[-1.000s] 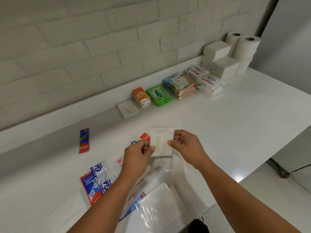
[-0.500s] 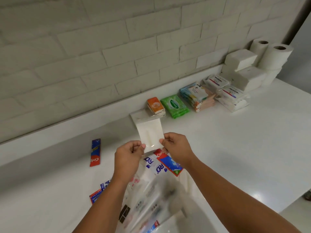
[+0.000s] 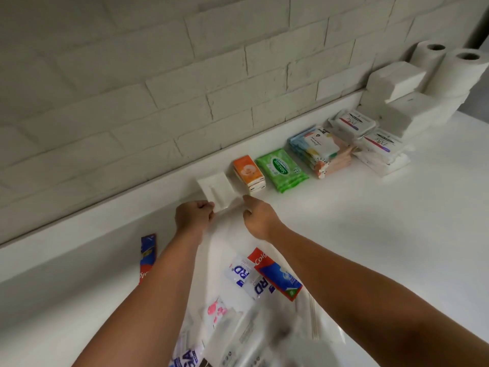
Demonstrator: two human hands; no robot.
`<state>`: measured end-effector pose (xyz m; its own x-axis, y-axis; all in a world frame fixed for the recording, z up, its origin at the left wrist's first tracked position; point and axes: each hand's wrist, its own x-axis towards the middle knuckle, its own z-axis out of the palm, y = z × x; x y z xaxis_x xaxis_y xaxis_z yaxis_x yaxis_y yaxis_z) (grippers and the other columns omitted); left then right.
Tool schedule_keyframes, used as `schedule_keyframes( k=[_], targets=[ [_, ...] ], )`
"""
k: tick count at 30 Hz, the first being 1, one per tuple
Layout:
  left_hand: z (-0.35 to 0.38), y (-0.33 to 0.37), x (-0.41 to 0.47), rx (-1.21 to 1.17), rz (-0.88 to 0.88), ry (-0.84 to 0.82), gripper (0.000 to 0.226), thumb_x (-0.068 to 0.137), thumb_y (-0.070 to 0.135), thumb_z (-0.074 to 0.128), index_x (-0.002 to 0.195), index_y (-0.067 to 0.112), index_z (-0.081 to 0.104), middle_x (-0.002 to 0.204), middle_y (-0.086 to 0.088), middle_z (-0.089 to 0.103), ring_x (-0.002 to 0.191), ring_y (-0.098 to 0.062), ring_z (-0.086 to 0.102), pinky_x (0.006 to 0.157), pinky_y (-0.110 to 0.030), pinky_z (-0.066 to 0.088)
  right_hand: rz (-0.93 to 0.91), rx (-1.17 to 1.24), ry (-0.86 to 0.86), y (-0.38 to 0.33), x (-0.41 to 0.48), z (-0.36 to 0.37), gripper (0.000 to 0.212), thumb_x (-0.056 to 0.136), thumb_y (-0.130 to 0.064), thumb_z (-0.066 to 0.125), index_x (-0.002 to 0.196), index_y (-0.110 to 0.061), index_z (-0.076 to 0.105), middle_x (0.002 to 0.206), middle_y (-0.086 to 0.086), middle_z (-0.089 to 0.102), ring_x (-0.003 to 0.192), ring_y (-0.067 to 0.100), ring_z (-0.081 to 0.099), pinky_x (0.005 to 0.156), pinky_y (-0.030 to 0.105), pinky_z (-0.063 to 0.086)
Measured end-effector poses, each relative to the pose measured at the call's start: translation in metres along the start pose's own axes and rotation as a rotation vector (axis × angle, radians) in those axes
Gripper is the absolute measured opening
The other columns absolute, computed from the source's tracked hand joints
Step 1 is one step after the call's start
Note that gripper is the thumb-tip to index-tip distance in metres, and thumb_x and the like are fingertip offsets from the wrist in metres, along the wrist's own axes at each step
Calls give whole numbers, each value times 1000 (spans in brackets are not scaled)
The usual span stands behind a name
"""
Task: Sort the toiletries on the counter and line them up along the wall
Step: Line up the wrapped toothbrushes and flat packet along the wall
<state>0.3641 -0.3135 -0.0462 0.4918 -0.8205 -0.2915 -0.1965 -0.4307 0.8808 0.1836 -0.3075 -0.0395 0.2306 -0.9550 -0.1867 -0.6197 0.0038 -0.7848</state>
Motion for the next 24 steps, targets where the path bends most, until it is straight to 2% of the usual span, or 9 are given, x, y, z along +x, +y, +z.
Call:
schedule_keyframes(
  k=[3, 6, 12, 15, 19, 24],
  targets=[
    [8, -5, 12, 39, -9, -6, 31, 85, 14, 76, 54, 15, 71, 45, 3, 61, 53, -20, 57, 69, -33, 51, -23, -24, -22, 2, 5, 5, 52, 99, -11, 43, 150, -8, 34, 152, 10, 41, 138, 26, 41, 115, 28, 27],
    [12, -9, 16, 69, -31, -16, 15, 85, 16, 76, 74, 6, 76, 43, 5, 62, 51, -19, 57, 69, -33, 51, -23, -8, -31, 5, 6, 8, 54, 98, -10, 45, 150, -8, 32, 153, 8, 39, 139, 24, 39, 113, 24, 24],
    [15, -8, 17, 140, -22, 37, 28, 84, 20, 78, 58, 18, 69, 46, 4, 65, 57, -22, 67, 77, -40, 61, -35, -32, -39, 6, 7, 10, 55, 98, -10, 45, 151, -9, 30, 153, 9, 39, 138, 25, 41, 113, 27, 27],
    [14, -10, 18, 214, 13, 66, 28, 83, 28, 77, 59, 17, 72, 57, -1, 72, 68, -24, 74, 81, -39, 61, -29, -27, -50, 5, 7, 8, 56, 98, -11, 45, 151, -10, 30, 153, 9, 40, 138, 26, 41, 113, 29, 28],
    [10, -12, 11, 318, 73, 74, 33, 84, 44, 70, 81, 13, 80, 72, -8, 76, 78, -29, 74, 82, -38, 59, -7, 26, -58, 6, 2, 4, 56, 98, -15, 47, 151, -13, 30, 153, 7, 40, 138, 26, 42, 115, 32, 31],
    [-2, 2, -23, 392, 212, 109, 28, 89, 38, 70, 96, 13, 79, 94, -8, 77, 95, -28, 70, 89, -35, 54, -3, 67, -3, 11, -28, -10, 52, 99, -18, 49, 149, -15, 37, 151, 5, 43, 138, 22, 41, 112, 26, 29]
  ],
)
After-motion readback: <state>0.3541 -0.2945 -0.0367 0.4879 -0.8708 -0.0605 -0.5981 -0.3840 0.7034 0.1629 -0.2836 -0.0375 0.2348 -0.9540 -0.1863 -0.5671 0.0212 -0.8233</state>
